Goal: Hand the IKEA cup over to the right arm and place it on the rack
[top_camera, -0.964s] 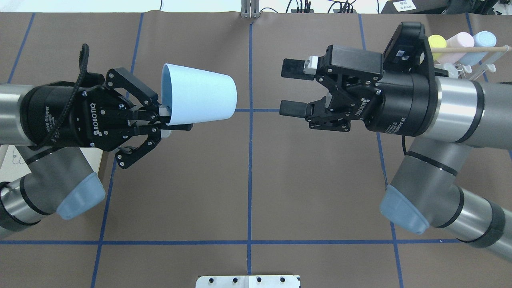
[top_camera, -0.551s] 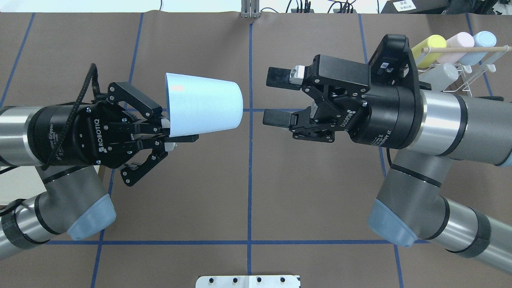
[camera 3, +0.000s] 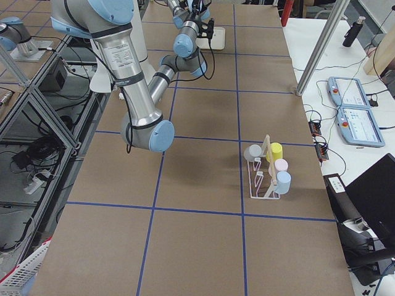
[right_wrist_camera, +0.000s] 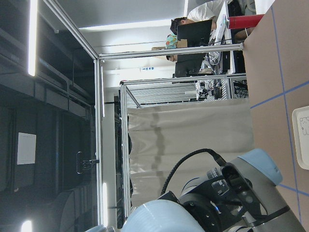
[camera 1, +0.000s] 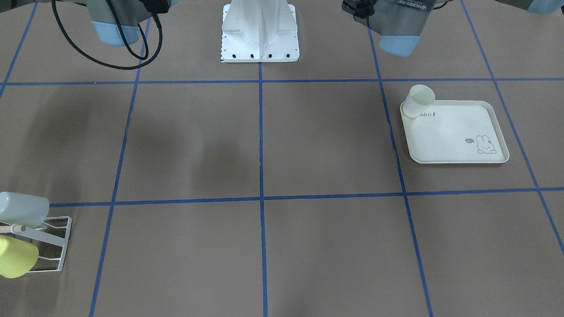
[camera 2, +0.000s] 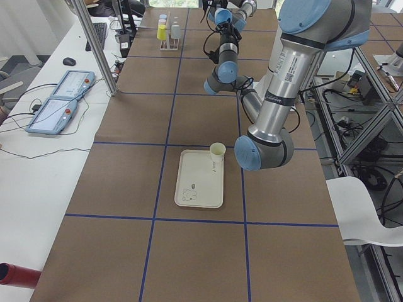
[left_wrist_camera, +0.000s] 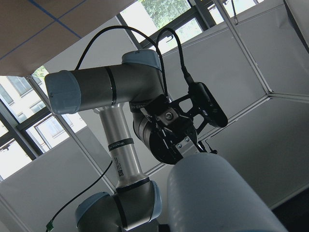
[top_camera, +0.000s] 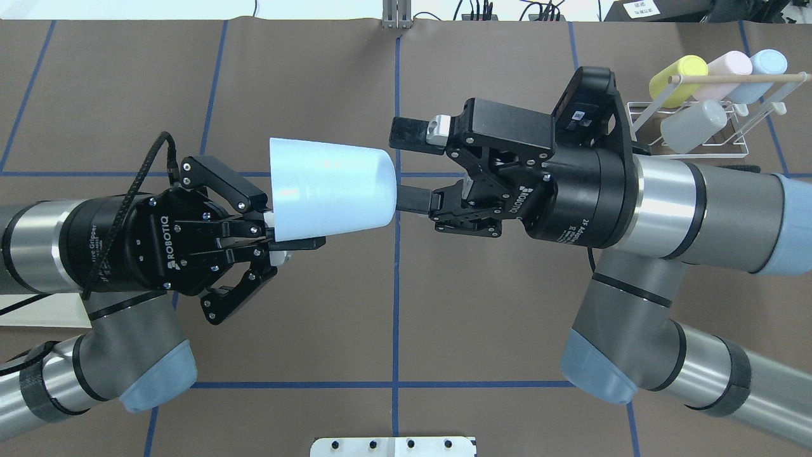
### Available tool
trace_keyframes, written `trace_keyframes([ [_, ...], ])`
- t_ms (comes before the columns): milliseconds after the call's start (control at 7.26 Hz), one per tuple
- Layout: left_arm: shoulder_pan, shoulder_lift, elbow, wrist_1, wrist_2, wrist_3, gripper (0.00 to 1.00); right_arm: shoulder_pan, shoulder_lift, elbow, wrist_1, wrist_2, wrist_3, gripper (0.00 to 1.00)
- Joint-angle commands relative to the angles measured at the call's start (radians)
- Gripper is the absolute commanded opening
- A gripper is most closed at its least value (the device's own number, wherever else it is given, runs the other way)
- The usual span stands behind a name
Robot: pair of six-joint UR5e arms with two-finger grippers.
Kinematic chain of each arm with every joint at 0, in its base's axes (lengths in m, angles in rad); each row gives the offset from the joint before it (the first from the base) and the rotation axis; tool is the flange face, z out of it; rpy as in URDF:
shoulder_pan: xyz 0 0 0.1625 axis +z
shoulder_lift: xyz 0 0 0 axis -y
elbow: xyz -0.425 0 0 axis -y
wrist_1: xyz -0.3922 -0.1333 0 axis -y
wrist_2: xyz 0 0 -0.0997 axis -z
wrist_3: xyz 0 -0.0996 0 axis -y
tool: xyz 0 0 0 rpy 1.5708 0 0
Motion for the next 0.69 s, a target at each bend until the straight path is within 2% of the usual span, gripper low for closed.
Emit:
trace_keyframes([
  [0,0.017,-0.011,0.001,-0.001,0.006,0.001,0.00,-0.026,0.002,0.000,0.011,0.000,-0.002,0.96],
  [413,0.023,-0.011,0.004,0.001,0.013,0.001,0.00,-0.033,0.010,0.000,0.011,-0.002,-0.002,0.94],
  [551,0.026,-0.011,0.005,-0.001,0.013,0.001,0.00,-0.033,0.015,0.000,0.011,-0.002,-0.003,0.81],
])
